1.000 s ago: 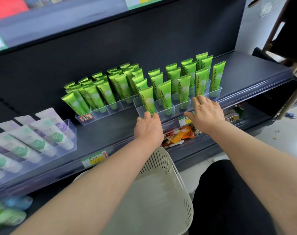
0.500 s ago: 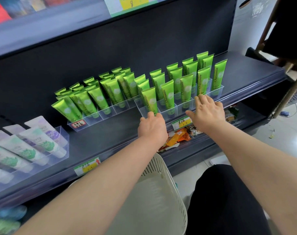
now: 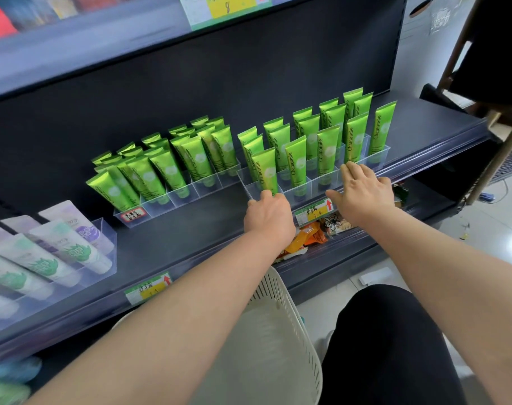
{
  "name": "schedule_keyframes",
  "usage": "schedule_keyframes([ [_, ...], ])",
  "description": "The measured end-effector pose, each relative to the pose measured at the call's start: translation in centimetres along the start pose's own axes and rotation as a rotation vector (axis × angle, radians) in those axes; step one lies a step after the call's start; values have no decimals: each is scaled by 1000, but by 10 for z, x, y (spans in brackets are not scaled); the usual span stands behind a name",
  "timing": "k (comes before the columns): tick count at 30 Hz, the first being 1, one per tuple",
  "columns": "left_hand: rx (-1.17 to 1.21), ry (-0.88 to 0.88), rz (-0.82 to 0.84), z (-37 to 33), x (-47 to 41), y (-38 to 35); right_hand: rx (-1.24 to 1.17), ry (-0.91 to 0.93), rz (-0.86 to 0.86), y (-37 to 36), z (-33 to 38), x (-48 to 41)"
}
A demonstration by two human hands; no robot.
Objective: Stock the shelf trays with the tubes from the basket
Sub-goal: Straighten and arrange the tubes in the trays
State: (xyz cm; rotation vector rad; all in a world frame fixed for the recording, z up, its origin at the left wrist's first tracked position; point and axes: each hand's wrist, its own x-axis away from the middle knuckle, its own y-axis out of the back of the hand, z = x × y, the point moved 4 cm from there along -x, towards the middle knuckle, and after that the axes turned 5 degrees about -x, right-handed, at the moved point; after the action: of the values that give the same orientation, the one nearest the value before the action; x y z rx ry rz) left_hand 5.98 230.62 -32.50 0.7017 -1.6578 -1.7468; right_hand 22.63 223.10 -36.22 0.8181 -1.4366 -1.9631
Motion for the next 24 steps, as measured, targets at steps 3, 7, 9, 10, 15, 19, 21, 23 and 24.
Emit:
schedule_keyframes([
  [3, 31, -24, -10, -2, -2, -1, 2, -16, 25, 2, 2, 1],
  [7, 112, -82, -32, 0, -2, -4, -5, 31, -12, 4, 18, 14],
  [9, 140, -102, -43, 7, 1, -4, -3, 68, -32, 5, 30, 20],
  [10, 153, -108, -49, 11, 3, -4, 1, 88, -38, 6, 36, 23],
  [15, 207, -72, -76, 41, 16, 0, 42, 187, -75, 9, 80, 35],
  [19, 194, 14, -65, 77, 22, 1, 56, 272, -77, 7, 123, 43],
  [21, 181, 72, -56, 100, 24, 0, 60, 320, -58, 2, 144, 44],
  [23, 176, 123, -47, 126, 25, -3, 59, 361, -23, -3, 163, 42],
  [24, 173, 146, -40, 140, 26, -4, 57, 377, -4, -7, 173, 40],
])
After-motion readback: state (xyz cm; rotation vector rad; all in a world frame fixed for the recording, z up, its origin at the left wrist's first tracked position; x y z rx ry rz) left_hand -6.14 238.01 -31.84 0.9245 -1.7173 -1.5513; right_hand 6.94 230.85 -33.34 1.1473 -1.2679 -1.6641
